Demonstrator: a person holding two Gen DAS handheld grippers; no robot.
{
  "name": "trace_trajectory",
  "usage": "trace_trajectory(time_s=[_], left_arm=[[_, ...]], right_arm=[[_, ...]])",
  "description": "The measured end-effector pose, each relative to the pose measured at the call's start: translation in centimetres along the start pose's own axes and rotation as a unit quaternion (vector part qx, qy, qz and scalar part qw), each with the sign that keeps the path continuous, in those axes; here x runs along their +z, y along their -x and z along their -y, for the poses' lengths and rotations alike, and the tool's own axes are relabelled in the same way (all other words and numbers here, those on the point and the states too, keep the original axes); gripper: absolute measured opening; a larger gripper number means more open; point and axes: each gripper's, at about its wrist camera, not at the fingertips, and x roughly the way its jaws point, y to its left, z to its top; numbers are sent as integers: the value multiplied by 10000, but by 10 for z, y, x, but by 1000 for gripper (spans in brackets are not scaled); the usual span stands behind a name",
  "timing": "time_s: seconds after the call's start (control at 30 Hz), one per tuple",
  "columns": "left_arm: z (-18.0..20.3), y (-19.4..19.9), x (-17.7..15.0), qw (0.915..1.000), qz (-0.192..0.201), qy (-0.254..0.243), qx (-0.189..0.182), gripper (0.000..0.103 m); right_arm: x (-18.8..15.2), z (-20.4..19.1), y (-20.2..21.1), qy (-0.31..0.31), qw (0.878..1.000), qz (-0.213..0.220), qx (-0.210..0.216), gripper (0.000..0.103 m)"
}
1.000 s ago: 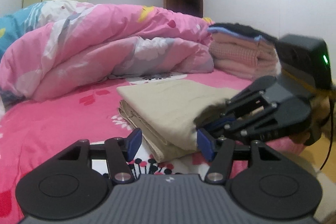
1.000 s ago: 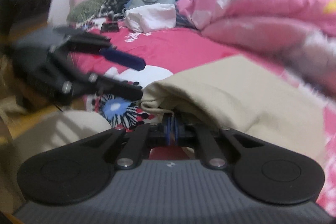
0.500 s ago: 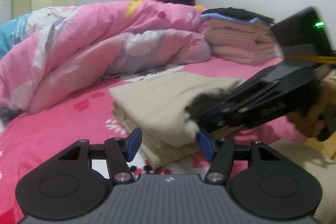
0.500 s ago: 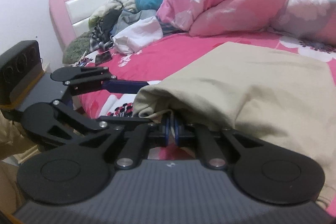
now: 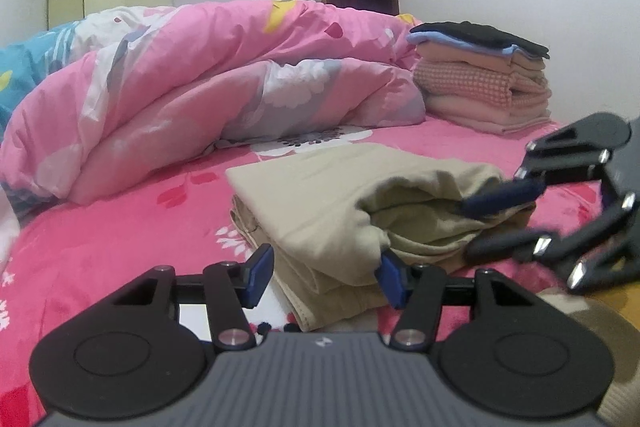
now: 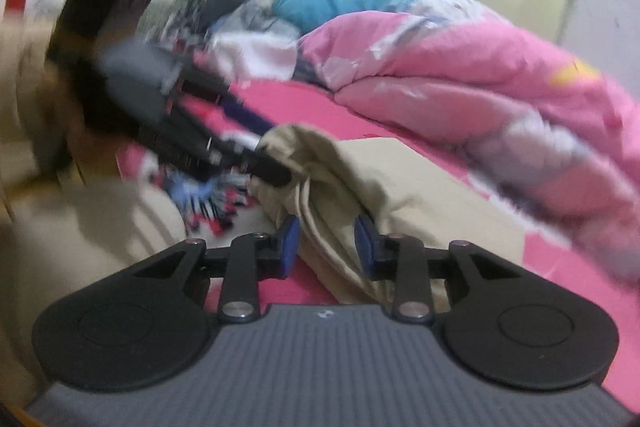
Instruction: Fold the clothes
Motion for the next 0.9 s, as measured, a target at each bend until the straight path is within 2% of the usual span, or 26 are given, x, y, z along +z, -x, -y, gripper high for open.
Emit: trace_trajectory(time_s=[0.03, 0.07, 0.1, 0.2, 0.27, 0.4, 0.53, 0.57, 0.6, 0.63, 0.73, 0.9], left_arm=[[0, 0, 0, 10000, -1, 2, 13, 58], [0, 0, 0, 10000, -5, 7, 20, 58], [0, 0, 0, 10000, -8, 12, 26, 58], [0, 1, 0, 10000, -19, 10, 34, 58], [-1, 0, -1, 10000, -35, 10, 26, 58], [0, 0, 1, 10000, -16, 42, 60, 58], [0, 0, 2, 9999, 3, 75, 94, 58], [0, 0, 3, 9999, 8, 83, 102, 58], [0, 0, 3, 9999, 13, 91, 111, 58], [1, 0, 4, 9999, 18, 99, 119, 58], [1, 0, 5, 9998, 32, 123, 145, 58], [-1, 0, 5, 9997, -21, 220, 85, 58]], right_arm=[[-2, -5, -6, 219, 9997, -86, -32, 27], [-3, -9, -10, 355, 9993, -130, -71, 18], [-5, -11, -13, 428, 9989, -150, -124, 3], [-4, -3, -7, 124, 9997, 64, -181, 0], [-1, 9, 1, -267, 9989, 303, -231, 0], [-1, 24, -4, -633, 9973, 297, -216, 0], [1, 24, 2, -827, 9954, 402, 280, 3], [2, 19, 1, -688, 9965, 377, 305, 12], [2, 15, 0, -556, 9973, 349, 322, 28], [2, 11, -2, -474, 9980, 297, 287, 33], [-1, 4, -13, -316, 9992, 88, 215, 31], [-4, 13, -14, -755, 9966, 83, 319, 6]])
